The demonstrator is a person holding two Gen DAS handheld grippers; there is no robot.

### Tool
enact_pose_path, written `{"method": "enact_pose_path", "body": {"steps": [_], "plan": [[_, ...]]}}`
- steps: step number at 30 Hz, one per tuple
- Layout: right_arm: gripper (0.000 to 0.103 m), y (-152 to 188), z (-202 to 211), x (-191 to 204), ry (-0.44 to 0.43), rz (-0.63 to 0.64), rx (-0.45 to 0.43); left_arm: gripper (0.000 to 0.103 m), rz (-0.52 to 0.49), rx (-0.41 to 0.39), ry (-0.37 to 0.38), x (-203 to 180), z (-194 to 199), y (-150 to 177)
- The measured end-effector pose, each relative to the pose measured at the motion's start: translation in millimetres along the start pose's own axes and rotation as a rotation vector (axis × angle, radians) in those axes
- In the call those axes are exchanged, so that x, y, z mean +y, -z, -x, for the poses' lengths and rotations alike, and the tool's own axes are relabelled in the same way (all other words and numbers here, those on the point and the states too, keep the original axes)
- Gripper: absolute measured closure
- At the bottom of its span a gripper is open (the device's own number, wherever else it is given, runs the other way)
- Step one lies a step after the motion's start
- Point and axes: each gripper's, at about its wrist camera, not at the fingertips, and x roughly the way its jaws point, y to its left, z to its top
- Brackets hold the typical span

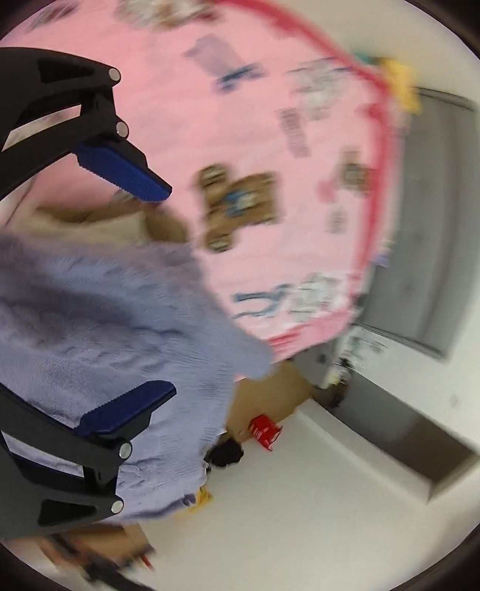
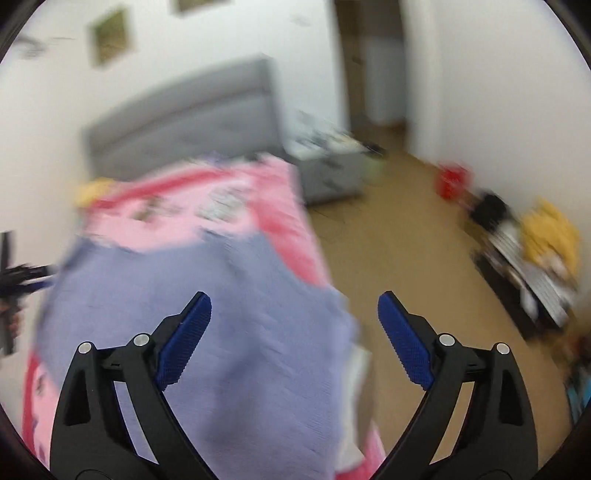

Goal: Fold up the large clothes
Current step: 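Lower the bundle onto the folded blanket stack and open both grippers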

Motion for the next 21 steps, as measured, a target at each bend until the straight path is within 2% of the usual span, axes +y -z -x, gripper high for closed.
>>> {"method": "enact_pose_path", "body": {"steps": [2,3,5,6,7,8,9,10,12,14,16,21], "plan": [[0.049,-11,-13,16,-0.042,0.076,0.069,0.007,-0.037,-0.081,-0.082,-4,15,-4],[0.052,-15,-22,23,-0.062,0.094,0.102,0.007,-0.040,-0.118,-0.069,-5,22,-7],[0.064,-18,-46,36,-0.079,0.129,0.180,0.007,-0.060,-0.146,0.022,-14,27,-9],[0.067,-17,-63,43,-0.060,0.162,0.231,0.007,-0.088,-0.114,0.093,-23,22,-9],[0.071,-14,-75,46,-0.046,0.180,0.255,0.007,-0.118,-0.068,0.132,-34,14,-9],[0.071,-11,-87,48,-0.021,0.194,0.280,0.007,-0.154,-0.020,0.162,-44,6,-7],[0.071,-7,-90,52,0.010,0.204,0.285,0.007,-0.195,0.038,0.148,-54,-8,-4],[0.071,-2,-97,53,0.050,0.209,0.289,0.007,-0.224,0.076,0.083,-60,-24,-1],[0.066,2,-108,47,0.075,0.182,0.309,0.007,-0.198,0.153,0.026,-55,-49,3],[0.054,8,-123,36,0.092,0.133,0.344,0.007,-0.102,0.234,0.004,-39,-74,6],[0.047,16,-135,24,0.108,0.088,0.365,0.007,-0.059,0.271,0.000,-25,-89,12],[0.044,32,-154,13,0.098,-0.019,0.372,0.006,-0.010,0.297,0.020,-12,-109,22]]}}
